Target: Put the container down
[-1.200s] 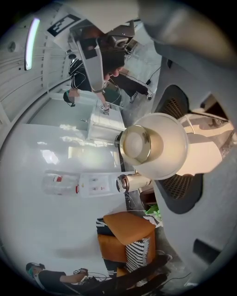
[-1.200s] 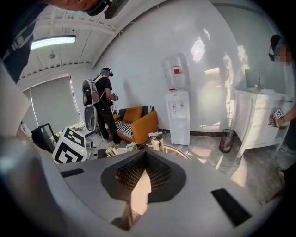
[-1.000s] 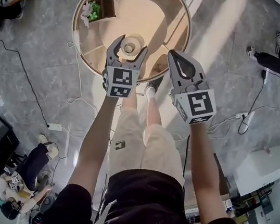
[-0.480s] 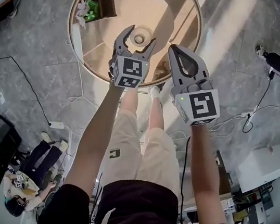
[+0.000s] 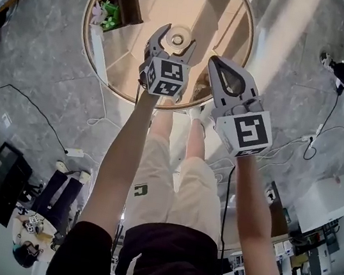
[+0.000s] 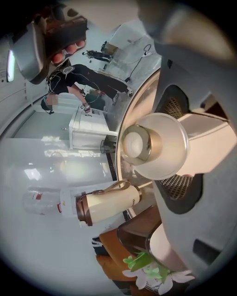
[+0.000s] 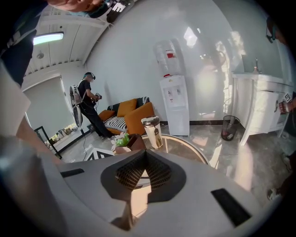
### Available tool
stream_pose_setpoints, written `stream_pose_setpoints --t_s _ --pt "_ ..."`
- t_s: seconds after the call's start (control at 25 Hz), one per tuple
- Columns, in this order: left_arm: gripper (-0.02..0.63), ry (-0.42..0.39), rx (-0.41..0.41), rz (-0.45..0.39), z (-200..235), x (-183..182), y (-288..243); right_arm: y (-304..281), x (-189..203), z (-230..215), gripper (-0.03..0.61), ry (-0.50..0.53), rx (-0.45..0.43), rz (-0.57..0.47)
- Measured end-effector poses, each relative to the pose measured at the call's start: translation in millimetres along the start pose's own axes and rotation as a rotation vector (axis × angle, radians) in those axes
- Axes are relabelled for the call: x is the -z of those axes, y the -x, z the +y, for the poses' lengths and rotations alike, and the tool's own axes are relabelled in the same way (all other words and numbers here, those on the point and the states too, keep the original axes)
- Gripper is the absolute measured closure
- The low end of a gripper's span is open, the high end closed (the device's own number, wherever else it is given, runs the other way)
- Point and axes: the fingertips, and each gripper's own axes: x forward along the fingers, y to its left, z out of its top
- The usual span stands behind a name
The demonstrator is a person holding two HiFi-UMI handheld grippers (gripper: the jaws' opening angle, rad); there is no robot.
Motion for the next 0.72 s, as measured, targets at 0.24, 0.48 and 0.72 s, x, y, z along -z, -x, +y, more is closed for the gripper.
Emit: stream_pose_setpoints --t_s 0.24,0.48,0.72 --pt "0.270 0.002 0.004 0.032 1.4 9.3 -12.2 -3.4 2.7 -6.0 0.575 -0.012 0.000 0.007" --pt "0.270 0.022 0.003 0.052 -0.8 17.6 -20.9 -2.0 6.9 -12.2 0.575 -0.021 0.005 0.003" --pt "0.270 -0.003 -0.011 0.082 -4.6 25.3 -26.9 0.6 13.3 -14.9 0.575 -0.029 0.015 0.007"
